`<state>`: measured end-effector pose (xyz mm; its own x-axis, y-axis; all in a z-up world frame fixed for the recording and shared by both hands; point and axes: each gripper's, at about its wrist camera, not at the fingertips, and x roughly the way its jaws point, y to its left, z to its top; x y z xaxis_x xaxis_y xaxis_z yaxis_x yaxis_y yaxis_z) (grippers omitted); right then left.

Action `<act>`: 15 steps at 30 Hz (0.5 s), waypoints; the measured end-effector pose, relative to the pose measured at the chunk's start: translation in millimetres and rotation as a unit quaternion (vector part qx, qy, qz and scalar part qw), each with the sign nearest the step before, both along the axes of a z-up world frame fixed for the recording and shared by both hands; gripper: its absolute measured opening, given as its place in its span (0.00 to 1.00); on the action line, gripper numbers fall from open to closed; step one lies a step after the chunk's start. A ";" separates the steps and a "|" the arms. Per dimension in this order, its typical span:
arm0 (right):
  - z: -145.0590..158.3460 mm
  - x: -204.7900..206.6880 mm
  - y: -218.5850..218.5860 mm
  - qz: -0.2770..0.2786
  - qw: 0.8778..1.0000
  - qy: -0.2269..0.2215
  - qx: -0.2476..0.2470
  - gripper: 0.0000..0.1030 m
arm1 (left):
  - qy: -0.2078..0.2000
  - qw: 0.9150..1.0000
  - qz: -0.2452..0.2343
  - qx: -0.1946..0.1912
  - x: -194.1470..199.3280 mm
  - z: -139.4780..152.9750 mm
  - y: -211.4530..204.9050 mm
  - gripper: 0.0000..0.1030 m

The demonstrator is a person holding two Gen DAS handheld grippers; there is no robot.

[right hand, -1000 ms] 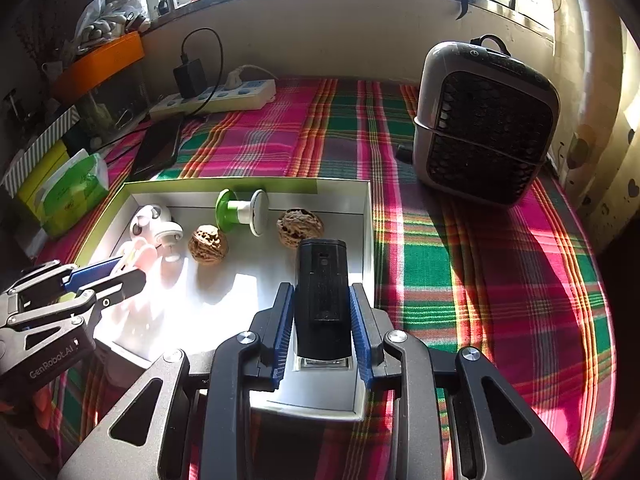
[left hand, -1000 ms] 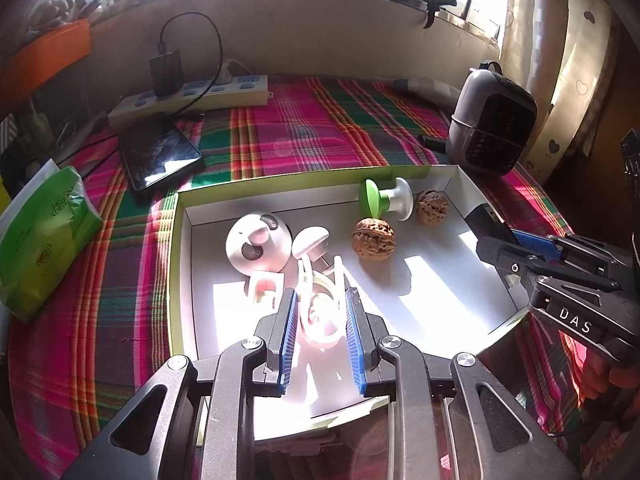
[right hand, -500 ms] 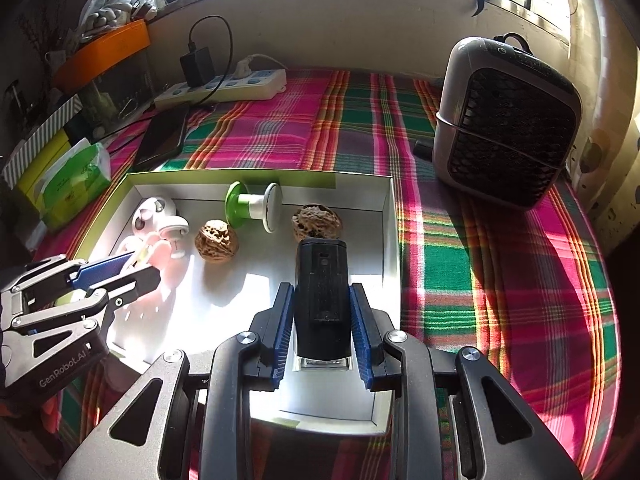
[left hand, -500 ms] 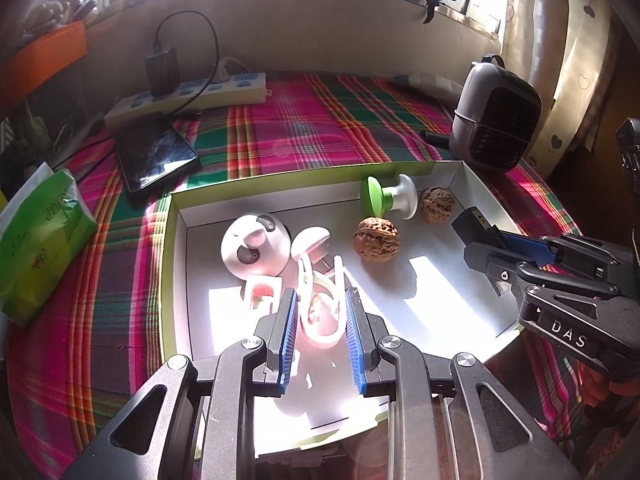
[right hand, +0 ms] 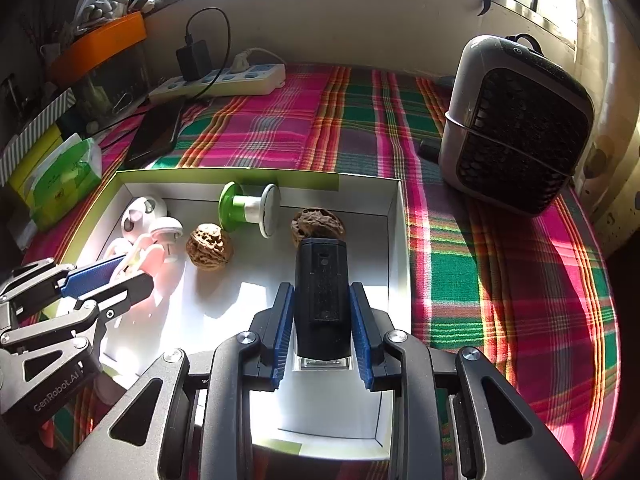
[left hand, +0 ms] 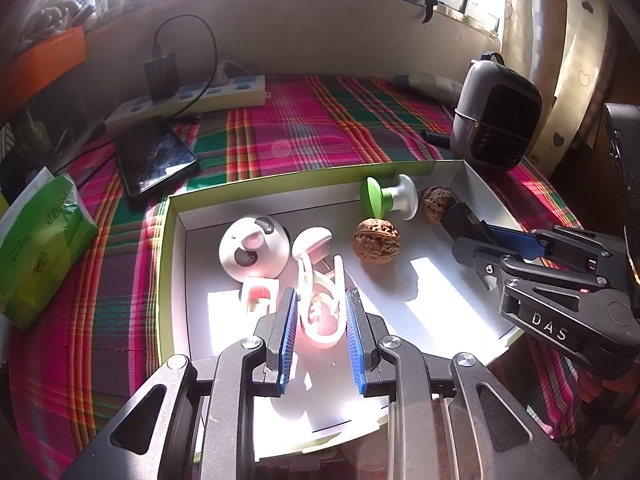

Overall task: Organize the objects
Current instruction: 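Lower the pink-and-white hook clip into the box with the left tool while the right tool lowers the black cylinder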

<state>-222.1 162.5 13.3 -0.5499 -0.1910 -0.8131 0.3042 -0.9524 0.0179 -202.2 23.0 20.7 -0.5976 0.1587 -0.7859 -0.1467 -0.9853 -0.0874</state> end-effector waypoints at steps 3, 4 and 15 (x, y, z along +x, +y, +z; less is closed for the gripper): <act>-0.6 -0.1 -0.3 0.001 1.000 0.001 0.001 0.28 | 0.003 1.000 0.000 -0.007 0.7 -0.8 1.5 0.21; -0.8 -0.2 -0.3 0.001 1.000 0.001 0.000 0.28 | 0.003 1.000 0.000 -0.008 0.5 -0.9 1.9 0.21; -1.8 0.8 0.6 0.001 1.000 0.008 0.006 0.28 | 0.004 1.000 0.000 -0.008 0.9 -1.3 1.4 0.21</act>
<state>-221.3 163.1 11.5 -0.5628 -0.1819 -0.8063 0.3055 -0.9522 0.0015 -201.3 24.5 19.4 -0.6036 0.1459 -0.7838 -0.1473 -0.9866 -0.0703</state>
